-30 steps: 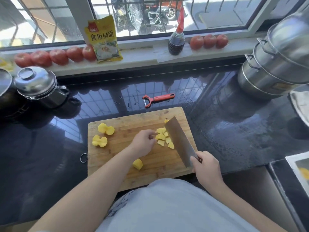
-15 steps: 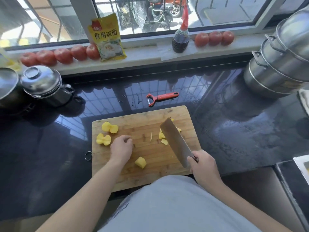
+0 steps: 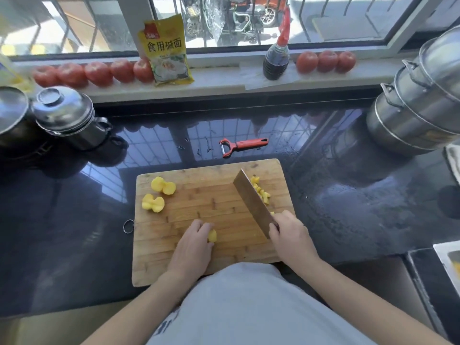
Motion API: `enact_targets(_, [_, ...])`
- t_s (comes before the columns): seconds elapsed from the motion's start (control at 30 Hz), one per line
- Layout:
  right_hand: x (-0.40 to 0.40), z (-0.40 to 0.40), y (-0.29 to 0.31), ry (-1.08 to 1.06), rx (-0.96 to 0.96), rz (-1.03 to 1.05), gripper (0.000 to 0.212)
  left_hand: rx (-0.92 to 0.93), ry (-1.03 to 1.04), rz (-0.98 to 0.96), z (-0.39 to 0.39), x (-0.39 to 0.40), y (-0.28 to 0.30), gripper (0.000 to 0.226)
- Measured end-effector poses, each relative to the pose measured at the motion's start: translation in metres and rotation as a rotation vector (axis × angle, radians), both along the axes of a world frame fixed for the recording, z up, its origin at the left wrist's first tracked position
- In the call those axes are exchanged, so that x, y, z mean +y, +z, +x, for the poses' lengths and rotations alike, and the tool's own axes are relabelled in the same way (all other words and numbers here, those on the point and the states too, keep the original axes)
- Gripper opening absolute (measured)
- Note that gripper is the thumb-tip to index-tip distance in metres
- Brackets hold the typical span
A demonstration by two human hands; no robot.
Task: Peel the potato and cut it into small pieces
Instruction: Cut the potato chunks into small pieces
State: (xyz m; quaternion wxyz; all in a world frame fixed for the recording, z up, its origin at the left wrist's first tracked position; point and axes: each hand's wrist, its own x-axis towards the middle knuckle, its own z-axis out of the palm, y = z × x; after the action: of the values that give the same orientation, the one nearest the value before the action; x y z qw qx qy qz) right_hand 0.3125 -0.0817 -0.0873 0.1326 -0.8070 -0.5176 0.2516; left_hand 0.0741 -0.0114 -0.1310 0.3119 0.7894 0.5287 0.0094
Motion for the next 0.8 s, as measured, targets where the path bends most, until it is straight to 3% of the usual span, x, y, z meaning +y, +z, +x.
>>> enact_targets(0.13, [0.001, 0.003, 0.001, -0.006, 0.013, 0.036, 0.019, -0.08, -0.037, 0.036, 0.003, 0.018, -0.001, 0.054])
enact_targets(0.2, [-0.005, 0.0, 0.002, -0.022, 0.058, 0.079, 0.018, -0.14, 0.117, -0.028, 0.0, 0.019, -0.001, 0.06])
enact_targets(0.33, [-0.021, -0.009, 0.006, 0.025, 0.089, 0.096, 0.026, -0.184, 0.582, -0.205, -0.001, 0.013, 0.005, 0.026])
enact_targets(0.4, [-0.024, -0.014, 0.005, 0.122, 0.065, 0.086, 0.033, -0.2, 0.62, -0.247, 0.005, 0.009, 0.001, 0.013])
enact_targets(0.53, [-0.022, -0.021, -0.001, 0.361, -0.15, 0.123, 0.017, -0.263, 0.724, -0.329, 0.021, 0.011, -0.004, 0.014])
enact_targets(0.63, [-0.019, -0.024, -0.002, 0.365, -0.203, 0.127, 0.009, -0.174, 0.624, -0.242, 0.023, 0.013, -0.003, 0.023])
enact_targets(0.8, [-0.021, -0.025, 0.003, 0.279, -0.122, 0.159, 0.011, -0.038, 0.273, -0.166, 0.022, 0.012, 0.001, 0.035])
